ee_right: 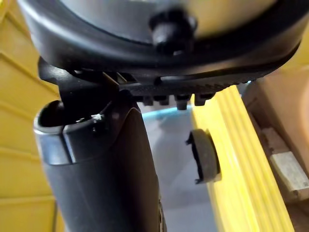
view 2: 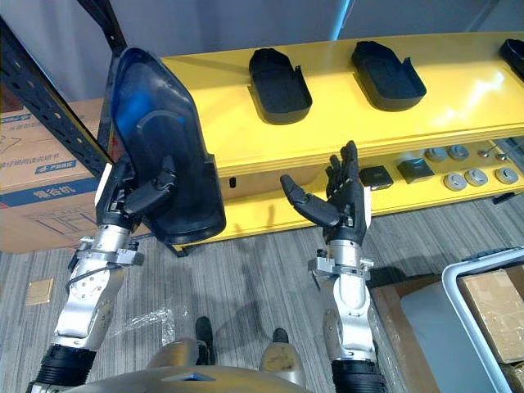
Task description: Walk over and take three plastic housings, then place them on the shelf
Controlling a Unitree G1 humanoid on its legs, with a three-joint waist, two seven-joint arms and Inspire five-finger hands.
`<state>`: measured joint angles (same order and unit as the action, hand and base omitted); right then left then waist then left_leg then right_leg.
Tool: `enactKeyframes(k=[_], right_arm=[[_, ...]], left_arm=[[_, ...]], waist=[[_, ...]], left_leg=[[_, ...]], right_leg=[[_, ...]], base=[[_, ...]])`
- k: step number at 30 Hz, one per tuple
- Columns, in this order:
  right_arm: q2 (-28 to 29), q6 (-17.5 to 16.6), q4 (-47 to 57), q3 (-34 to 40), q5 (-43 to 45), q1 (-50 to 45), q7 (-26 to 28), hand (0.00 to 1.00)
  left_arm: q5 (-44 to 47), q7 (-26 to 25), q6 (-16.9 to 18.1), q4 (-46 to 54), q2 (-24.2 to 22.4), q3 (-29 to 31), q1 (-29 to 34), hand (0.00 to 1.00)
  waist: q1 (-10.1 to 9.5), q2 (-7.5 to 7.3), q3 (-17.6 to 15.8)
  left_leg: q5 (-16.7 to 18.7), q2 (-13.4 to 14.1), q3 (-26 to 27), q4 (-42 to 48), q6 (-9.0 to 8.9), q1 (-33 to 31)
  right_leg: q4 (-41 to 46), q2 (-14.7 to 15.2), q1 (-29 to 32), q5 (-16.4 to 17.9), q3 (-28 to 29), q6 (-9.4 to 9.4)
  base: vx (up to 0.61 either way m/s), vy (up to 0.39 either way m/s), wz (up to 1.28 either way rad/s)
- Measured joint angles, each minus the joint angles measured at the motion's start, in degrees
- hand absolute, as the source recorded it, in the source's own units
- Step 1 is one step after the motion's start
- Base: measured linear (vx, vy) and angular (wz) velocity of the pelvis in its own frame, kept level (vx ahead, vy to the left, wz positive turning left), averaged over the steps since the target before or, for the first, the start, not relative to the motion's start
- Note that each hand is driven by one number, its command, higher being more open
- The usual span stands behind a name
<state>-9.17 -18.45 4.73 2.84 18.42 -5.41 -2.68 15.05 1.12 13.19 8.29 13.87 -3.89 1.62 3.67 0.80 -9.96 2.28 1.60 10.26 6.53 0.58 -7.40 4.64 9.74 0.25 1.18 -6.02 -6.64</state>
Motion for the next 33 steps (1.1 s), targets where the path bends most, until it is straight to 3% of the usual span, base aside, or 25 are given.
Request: enactKeyframes(k=[7, 12, 17, 21, 28, 33], right_arm=[[-2.4, 0.5, 0.9, -1.3, 0.0, 1.9, 5.3, 1.0], [-5.1, 0.7, 4.6, -1.3, 0.0, 4.4, 7.5, 1.0], [-6.9, 1.0, 4.5, -3.8, 0.1, 6.4, 9.9, 1.0], [-7.8, 1.4, 4.4, -7.2, 0.6, 6.1, 12.2, 1.0], [-9.2, 1.5, 3.6, -11.1, 1.2, 5.6, 15.2, 1.0], [-9.2, 1.5, 2.9, -15.2, 2.6, 4.1, 15.4, 1.0]], left_arm=[[-0.2, -8.7, -1.0, -1.2, 3.1, 1.3, -9.5, 0.0], [0.1, -13.6, -1.0, -10.2, 5.9, 3.5, -23.9, 0.0], [1.7, -14.0, -1.0, -21.8, 9.7, 3.5, -34.3, 0.0], [5.0, -14.3, -1.0, -31.5, 11.7, 1.5, -40.0, 0.0], [7.7, -14.1, -1.4, -40.5, 11.9, 0.4, -42.3, 0.0], [9.6, -14.5, -4.0, -45.2, 13.1, 0.3, -47.0, 0.0]], waist=[[0.77, 0.51, -1.8], [2.13, 0.93, -4.5], [4.34, 1.34, -6.9], [4.86, 1.61, -8.4], [5.55, 1.59, -8.5], [5.67, 1.64, -9.5]], left_leg=[[-1.5, 1.2, 2.6, -1.9, -1.69, -0.7], [-3.9, 1.6, 3.9, -3.3, -1.55, -1.9], [-6.5, 1.0, 4.6, -7.0, -0.92, -0.4], [-7.1, 0.8, 5.6, -9.6, -1.32, 1.3], [-7.6, 0.5, 6.1, -11.3, -1.91, 2.5], [-7.3, 0.6, 7.1, -11.5, -2.25, 3.0]], right_leg=[[0.7, -1.0, 2.8, 0.6, 1.4, 1.33], [3.4, -1.4, 6.9, 0.2, 3.1, 0.75], [4.8, -1.2, 8.0, 0.3, 3.7, 0.88], [6.7, -0.9, 8.9, 1.4, 4.8, 1.07], [10.6, -0.8, 10.5, 3.8, 5.4, 1.39], [11.1, -0.8, 10.5, 3.8, 6.0, 1.36]], base=[[-0.11, -0.026, -0.14], [-0.04, 0.0, -0.13], [0.02, 0.005, -0.06], [0.02, 0.011, -0.11], [0.05, -0.029, -0.02], [0.0, -0.018, -0.06]])
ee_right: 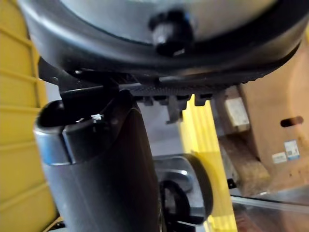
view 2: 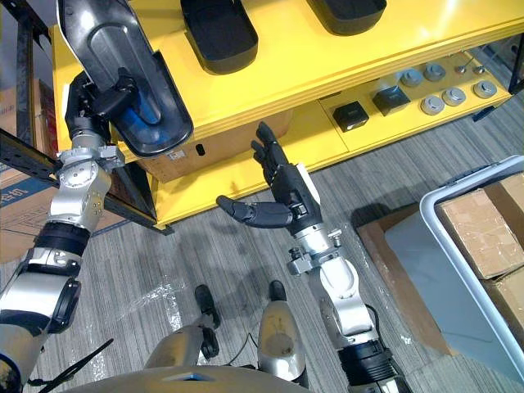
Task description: Walk over and take three plastic housings, then place them on the shelf
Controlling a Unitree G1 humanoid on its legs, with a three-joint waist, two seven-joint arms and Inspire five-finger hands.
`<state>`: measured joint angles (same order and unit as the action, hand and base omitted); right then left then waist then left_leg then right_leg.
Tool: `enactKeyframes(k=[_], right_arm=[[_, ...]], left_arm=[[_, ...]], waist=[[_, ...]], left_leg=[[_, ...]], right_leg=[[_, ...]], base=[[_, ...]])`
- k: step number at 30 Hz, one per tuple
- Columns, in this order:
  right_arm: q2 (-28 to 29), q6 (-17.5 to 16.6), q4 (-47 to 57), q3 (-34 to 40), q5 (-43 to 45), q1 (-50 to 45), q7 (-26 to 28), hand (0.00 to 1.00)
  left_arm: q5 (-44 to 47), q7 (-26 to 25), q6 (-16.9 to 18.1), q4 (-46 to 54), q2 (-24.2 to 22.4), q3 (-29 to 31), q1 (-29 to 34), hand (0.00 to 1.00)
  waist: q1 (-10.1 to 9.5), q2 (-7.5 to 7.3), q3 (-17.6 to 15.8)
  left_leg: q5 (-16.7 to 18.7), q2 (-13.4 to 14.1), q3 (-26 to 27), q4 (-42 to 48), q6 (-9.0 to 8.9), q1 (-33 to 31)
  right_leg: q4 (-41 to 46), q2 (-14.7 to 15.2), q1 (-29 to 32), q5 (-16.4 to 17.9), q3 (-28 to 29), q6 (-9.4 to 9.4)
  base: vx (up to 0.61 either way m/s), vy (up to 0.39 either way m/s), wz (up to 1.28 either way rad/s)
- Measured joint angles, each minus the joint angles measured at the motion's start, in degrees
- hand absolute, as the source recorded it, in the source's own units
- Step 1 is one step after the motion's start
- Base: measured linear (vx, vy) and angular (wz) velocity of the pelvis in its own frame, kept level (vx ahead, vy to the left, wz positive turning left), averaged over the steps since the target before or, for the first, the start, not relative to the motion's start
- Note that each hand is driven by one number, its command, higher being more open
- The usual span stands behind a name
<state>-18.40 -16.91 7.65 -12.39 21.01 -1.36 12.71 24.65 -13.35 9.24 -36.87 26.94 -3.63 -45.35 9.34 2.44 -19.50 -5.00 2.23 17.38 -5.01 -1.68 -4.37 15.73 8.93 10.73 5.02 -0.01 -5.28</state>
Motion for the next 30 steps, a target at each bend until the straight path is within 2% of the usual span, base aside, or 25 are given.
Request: enactKeyframes(k=[4, 7, 10, 15, 19, 25, 26, 30], right_arm=[[0.0, 0.5, 0.0, -2.2, 0.2, -0.4, 0.0, 1.0], [0.0, 0.5, 0.0, -2.5, 0.3, -0.5, -0.2, 1.0], [0.1, 0.5, 0.0, -3.7, 0.3, -0.5, -0.4, 1.0], [0.2, 0.5, 0.0, -6.2, 0.3, -2.1, -0.8, 1.0], [0.3, 1.0, 0.2, -6.6, 0.3, -2.1, -1.9, 1.0], [0.3, 1.5, 2.7, -8.3, 0.3, -1.9, -3.1, 1.0], [0.3, 1.6, 2.7, -8.5, 0.7, -1.7, -3.3, 1.0], [0.4, 1.7, 2.7, -9.1, 1.5, -1.3, -3.7, 1.0]], left_arm=[[-0.2, -3.5, -0.8, -2.0, 2.4, 0.0, -4.5, 0.0], [-0.2, -4.8, -0.8, -2.0, 3.4, 0.1, -5.1, 0.0], [-0.4, -8.2, -1.1, -2.0, 4.0, 0.1, -7.7, 0.0], [-0.2, -11.8, -3.9, -3.7, 5.8, 0.1, -11.9, 0.0], [0.0, -11.6, -7.5, -3.7, 5.8, 0.1, -13.4, 0.0], [0.0, -10.5, -9.7, -4.1, 6.9, 0.1, -15.3, 0.0], [0.0, -10.3, -9.7, -4.2, 6.9, 0.1, -15.7, 1.0], [0.2, -10.8, -9.7, -4.9, 7.0, -0.1, -17.7, 1.0]], waist=[[0.5, 0.01, -1.6], [0.56, -0.02, -1.6], [0.54, -0.46, -2.6], [0.61, -0.8, -3.7], [0.51, -0.76, -4.1], [0.64, -0.79, -5.0], [0.74, -0.69, -5.3], [1.13, -0.84, -5.6]], left_leg=[[0.3, 0.4, 1.9, 0.0, 0.02, 0.0], [0.2, 0.5, 2.6, 0.0, -0.03, -0.3], [0.1, 0.5, 2.8, 0.1, -0.21, -0.5], [-0.3, 0.6, 3.5, 0.9, 0.38, -1.4], [-0.3, 0.8, 5.9, 3.4, 0.4, -2.4], [0.7, 1.3, 5.9, 4.6, 0.37, -3.3], [1.5, 1.5, 6.0, 4.6, 0.53, -3.3], [1.5, 1.6, 6.0, 4.4, 0.53, -4.9]], right_leg=[[-0.1, 0.0, 0.4, -0.3, 0.3, -0.39], [-0.2, 0.0, 0.9, -0.4, 0.4, -0.51], [-0.5, 0.1, 0.9, -0.5, 0.5, -0.56], [-0.9, 0.1, 1.2, -0.6, 0.5, -0.52], [-1.0, 0.6, 0.9, -0.6, 0.4, -0.49], [-1.9, 0.5, 0.8, -0.6, 0.2, -0.54], [-1.9, 0.2, 0.8, -0.7, 0.2, -0.62], [-1.9, 0.1, 2.4, -1.2, 0.3, -0.71]], base=[[-0.02, -0.015, -0.05], [0.02, -0.011, -0.03], [0.07, -0.014, 0.0], [0.09, -0.015, 0.03], [0.06, -0.015, 0.05], [0.01, -0.004, 0.0], [0.0, 0.0, 0.0], [0.0, 0.0, 0.0]])
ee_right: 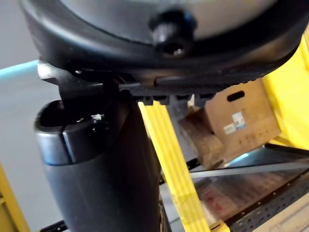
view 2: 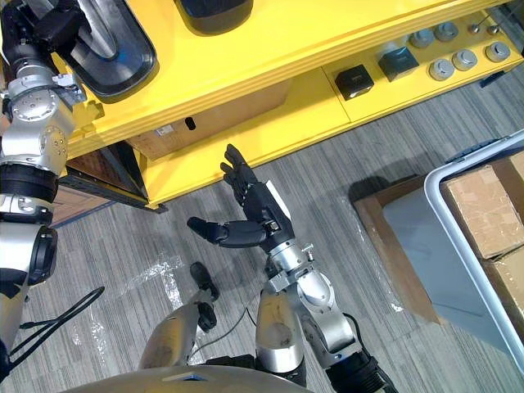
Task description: Walk over and take three plastic housings, then place them on the shelf
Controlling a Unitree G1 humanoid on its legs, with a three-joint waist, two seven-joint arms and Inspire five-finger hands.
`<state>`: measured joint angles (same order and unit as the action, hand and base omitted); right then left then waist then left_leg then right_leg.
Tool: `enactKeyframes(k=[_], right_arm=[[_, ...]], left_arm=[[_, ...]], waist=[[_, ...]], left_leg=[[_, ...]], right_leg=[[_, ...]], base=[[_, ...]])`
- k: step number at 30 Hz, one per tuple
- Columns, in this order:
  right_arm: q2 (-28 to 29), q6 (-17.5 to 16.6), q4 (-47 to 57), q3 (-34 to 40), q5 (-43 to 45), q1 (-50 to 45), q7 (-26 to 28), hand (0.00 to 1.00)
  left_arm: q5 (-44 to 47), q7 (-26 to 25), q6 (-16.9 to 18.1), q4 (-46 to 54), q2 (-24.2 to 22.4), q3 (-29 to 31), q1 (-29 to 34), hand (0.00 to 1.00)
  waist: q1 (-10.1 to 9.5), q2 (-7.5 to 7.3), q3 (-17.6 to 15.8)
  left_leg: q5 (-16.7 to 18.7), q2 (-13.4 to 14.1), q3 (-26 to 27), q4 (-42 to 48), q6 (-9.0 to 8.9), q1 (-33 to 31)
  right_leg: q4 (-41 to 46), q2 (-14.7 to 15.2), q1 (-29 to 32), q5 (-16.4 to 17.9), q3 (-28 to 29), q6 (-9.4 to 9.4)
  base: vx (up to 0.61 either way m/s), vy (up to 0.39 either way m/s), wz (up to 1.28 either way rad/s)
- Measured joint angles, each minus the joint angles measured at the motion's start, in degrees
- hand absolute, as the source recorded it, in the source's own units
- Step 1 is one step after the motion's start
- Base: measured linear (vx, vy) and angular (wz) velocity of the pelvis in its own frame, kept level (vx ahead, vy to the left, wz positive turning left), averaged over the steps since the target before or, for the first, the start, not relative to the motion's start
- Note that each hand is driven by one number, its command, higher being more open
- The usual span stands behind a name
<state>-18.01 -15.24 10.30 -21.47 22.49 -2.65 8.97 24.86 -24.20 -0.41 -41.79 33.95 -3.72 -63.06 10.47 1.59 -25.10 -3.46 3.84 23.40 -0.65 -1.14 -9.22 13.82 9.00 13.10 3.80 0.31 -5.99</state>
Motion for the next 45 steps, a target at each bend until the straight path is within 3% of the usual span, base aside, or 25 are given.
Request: enactKeyframes(k=[9, 17, 23, 30, 35, 39, 41, 43, 44, 45], right_arm=[[0.7, 0.4, 0.0, -1.3, 1.0, 2.8, -0.9, 1.0], [1.0, 0.3, 0.0, -1.8, 1.0, 3.2, -2.0, 1.0], [1.1, 0.0, 0.0, -1.8, 1.0, 1.3, -2.2, 1.0], [1.0, -0.1, 0.0, -1.8, 0.9, 0.0, -2.2, 1.0], [1.0, -0.8, 1.3, -1.8, 0.4, -1.7, -2.1, 1.0], [1.0, -2.9, 1.2, -1.5, -0.6, -1.8, -2.2, 1.0], [0.9, -3.8, 1.2, -1.2, -1.9, -0.3, -2.1, 1.0], [1.0, -4.2, 1.2, -1.0, -2.0, 1.3, -2.2, 1.0], [1.0, -4.3, 1.2, -0.9, -2.1, 2.0, -2.5, 1.0], [1.0, -4.3, 1.2, -0.7, -2.5, 1.9, -3.1, 1.0]], left_arm=[[-0.5, -5.1, -1.3, -4.5, 0.5, -1.1, -2.9, 1.0], [-1.5, -13.2, -1.1, -5.6, 0.1, -1.1, -6.0, 1.0], [-3.5, -13.8, -0.5, -5.5, -0.3, -1.1, -6.3, 1.0], [-2.3, -9.3, -0.4, -5.3, -0.5, -5.0, -6.3, 1.0], [-0.1, -10.3, 6.3, -1.5, -0.5, -7.2, -6.3, 1.0], [-1.1, -12.2, 13.8, 5.5, -0.3, -7.3, -6.2, 1.0], [-3.5, -12.6, 15.4, 10.1, -0.2, -6.7, -5.5, 1.0], [-5.8, -12.7, 15.5, 19.5, -0.2, -4.4, -0.5, 1.0], [-8.1, -12.4, 15.7, 25.9, -0.4, -2.8, 5.0, 1.0], [-10.1, -11.5, 15.9, 31.4, -1.2, -1.4, 11.3, 1.0]], waist=[[0.63, -0.45, -0.4], [0.85, -1.19, -1.0], [0.66, -1.23, -1.1], [0.51, -1.23, -1.1], [0.76, -1.23, -1.1], [0.89, -1.24, -0.9], [0.76, -1.24, -0.9], [0.79, -1.23, -0.8], [0.73, -1.08, 0.1], [0.27, -0.64, 2.8]], left_leg=[[-1.3, 0.0, 1.5, -0.6, 0.69, -1.7], [-1.3, 0.0, 2.1, -0.7, 0.6, -2.3], [-1.4, -0.1, 2.4, -1.3, 0.59, -2.0], [-1.6, -0.2, 2.7, -1.8, 0.64, 0.5], [-1.4, -0.5, 2.7, -3.8, 0.4, 3.7], [-1.7, -0.7, 1.3, -4.2, 0.59, 5.9], [-2.0, -0.7, 0.6, -4.2, 0.74, 6.5], [-2.9, -0.8, 0.0, -4.2, 1.22, 8.0], [-3.1, -0.8, -0.4, -4.2, 1.23, 9.0], [-3.1, -0.8, -0.6, -4.2, 1.19, 8.6]], right_leg=[[0.2, -0.2, 2.6, -0.3, 1.2, 0.0], [0.4, -0.2, 3.7, -0.3, 1.6, 0.0], [0.6, -0.2, 3.8, -0.3, 1.6, 0.0], [0.6, -0.1, 1.5, -0.3, 1.4, 0.01], [-0.5, -0.1, -1.5, -0.3, 0.9, 0.0], [-1.7, 0.0, -4.8, -0.3, -0.3, 0.0], [-2.3, -0.1, -6.2, -0.3, -1.5, -0.01], [-3.2, -0.2, -8.7, -0.3, -2.5, -0.01], [-4.0, -0.2, -10.4, -0.3, -3.4, -0.01], [-5.1, -0.2, -10.6, -0.3, -3.8, -0.02]], base=[[0.06, -0.01, -0.06], [0.04, -0.008, -0.03], [0.04, -0.006, 0.0], [0.06, -0.008, -0.01], [0.04, -0.005, 0.0], [0.04, -0.009, 0.1], [0.03, -0.021, 0.21], [0.04, -0.03, 0.23], [0.05, -0.028, 0.18], [0.07, -0.025, 0.18]])
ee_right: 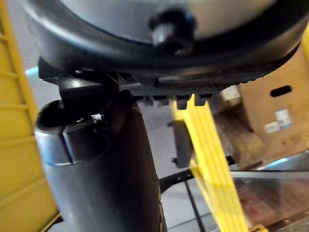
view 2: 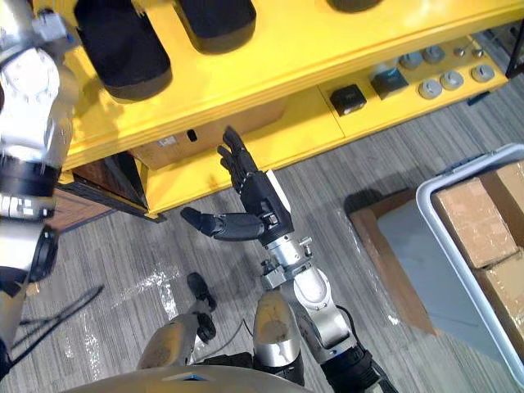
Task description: Walk over and take three plastic housings, then place them on the shelf
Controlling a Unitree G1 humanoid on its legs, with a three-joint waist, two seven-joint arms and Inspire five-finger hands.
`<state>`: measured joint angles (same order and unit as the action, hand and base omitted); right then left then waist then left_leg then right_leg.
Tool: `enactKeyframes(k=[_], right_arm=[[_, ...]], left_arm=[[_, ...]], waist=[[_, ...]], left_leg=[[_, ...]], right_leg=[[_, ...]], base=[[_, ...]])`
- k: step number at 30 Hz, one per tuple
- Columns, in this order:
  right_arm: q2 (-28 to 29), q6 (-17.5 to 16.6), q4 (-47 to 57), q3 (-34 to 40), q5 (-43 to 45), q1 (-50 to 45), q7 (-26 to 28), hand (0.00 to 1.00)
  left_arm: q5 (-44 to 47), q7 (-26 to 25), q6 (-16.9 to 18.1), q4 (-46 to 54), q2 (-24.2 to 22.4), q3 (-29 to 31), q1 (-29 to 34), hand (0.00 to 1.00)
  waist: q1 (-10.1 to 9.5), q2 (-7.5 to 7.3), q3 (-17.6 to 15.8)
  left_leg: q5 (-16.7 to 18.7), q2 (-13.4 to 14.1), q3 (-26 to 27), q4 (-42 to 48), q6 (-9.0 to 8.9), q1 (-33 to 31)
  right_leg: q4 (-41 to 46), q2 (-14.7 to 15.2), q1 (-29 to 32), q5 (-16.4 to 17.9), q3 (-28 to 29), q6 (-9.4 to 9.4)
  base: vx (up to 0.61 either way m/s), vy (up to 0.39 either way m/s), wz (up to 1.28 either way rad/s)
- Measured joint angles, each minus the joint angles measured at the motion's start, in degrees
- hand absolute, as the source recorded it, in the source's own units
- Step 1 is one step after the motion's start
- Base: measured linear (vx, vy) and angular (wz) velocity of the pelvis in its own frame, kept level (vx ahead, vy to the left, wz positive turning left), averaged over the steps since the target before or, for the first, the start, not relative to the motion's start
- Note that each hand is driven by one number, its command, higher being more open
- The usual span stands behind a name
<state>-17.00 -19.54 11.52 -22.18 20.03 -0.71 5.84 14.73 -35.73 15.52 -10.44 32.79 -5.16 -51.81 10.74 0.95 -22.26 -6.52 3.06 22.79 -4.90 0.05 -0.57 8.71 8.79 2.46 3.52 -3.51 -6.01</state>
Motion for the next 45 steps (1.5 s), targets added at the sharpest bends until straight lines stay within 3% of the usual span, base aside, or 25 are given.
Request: enactKeyframes(k=[4, 10, 18, 27, 31, 38, 45], right_arm=[[0.8, -0.1, 0.0, 2.5, -1.5, -0.4, -0.6, 1.0], [3.1, 0.1, 0.0, 3.0, -1.6, -0.4, -1.5, 1.0], [4.2, 4.4, -3.1, 2.1, -1.7, 2.3, -5.4, 1.0], [4.8, 5.2, -17.8, 5.1, -1.8, 13.6, -10.3, 1.0], [5.3, 5.2, -20.9, 7.9, -1.8, 17.7, -11.5, 1.0], [5.3, 5.4, -22.8, 10.7, -3.7, 23.2, -13.2, 1.0], [4.8, 7.9, -26.3, 13.0, -3.9, 25.8, -12.9, 1.0]], left_arm=[[-1.9, 3.2, 0.2, 11.7, -6.9, 1.9, 16.7, 1.0], [-1.2, 12.2, -0.8, 24.5, -15.5, 1.8, 37.2, 1.0], [-1.2, 18.1, -0.9, 33.0, -21.3, -4.2, 52.4, 1.0], [-1.7, 18.0, -0.9, 32.6, -21.6, -5.6, 54.1, 1.0], [-1.6, 18.6, -2.5, 30.8, -21.5, -4.9, 53.9, 1.0], [0.9, 20.9, -8.7, 27.3, -21.3, -2.7, 53.9, 1.0], [1.8, 22.5, -9.7, 23.3, -21.4, -0.6, 53.9, 1.0]], waist=[[-1.83, 0.45, 5.8], [-4.02, 0.35, 8.3], [-6.86, 0.6, 11.1], [-10.72, 0.64, 11.1], [-11.37, 0.56, 10.6], [-12.14, 0.84, 7.5], [-12.09, 0.99, 5.3]], left_leg=[[0.0, 0.0, -2.2, 0.0, -0.02, 0.8], [0.5, -0.2, -4.7, -0.2, -0.46, 1.3], [0.3, -0.5, -8.3, -0.2, -1.6, 0.2], [-2.2, -0.2, -12.1, -0.2, -1.24, -4.2], [-2.6, -0.4, -12.8, -0.2, -1.0, -4.9], [-2.8, -0.4, -13.6, -0.2, -1.27, -5.2], [-2.9, -0.4, -13.9, -0.1, -1.11, -5.0]], right_leg=[[-2.2, 0.0, -3.2, -0.1, -2.6, -0.06], [-4.0, 0.0, -5.8, -0.8, -5.3, -0.34], [-5.8, 0.0, -7.0, -1.6, -8.6, 0.03], [-5.9, -0.9, -5.3, -2.5, -12.3, 0.5], [-5.7, -0.8, -5.0, -3.0, -13.1, 0.18], [-4.7, -0.8, -4.6, -2.5, -13.6, 0.79], [-3.7, -0.6, -4.5, -2.5, -13.7, 0.78]], base=[[0.07, -0.006, 0.28], [-0.01, 0.029, 0.21], [-0.05, 0.046, 0.2], [-0.02, 0.018, 0.25], [0.02, 0.007, 0.09], [0.0, -0.003, 0.04], [0.0, -0.003, 0.0]])
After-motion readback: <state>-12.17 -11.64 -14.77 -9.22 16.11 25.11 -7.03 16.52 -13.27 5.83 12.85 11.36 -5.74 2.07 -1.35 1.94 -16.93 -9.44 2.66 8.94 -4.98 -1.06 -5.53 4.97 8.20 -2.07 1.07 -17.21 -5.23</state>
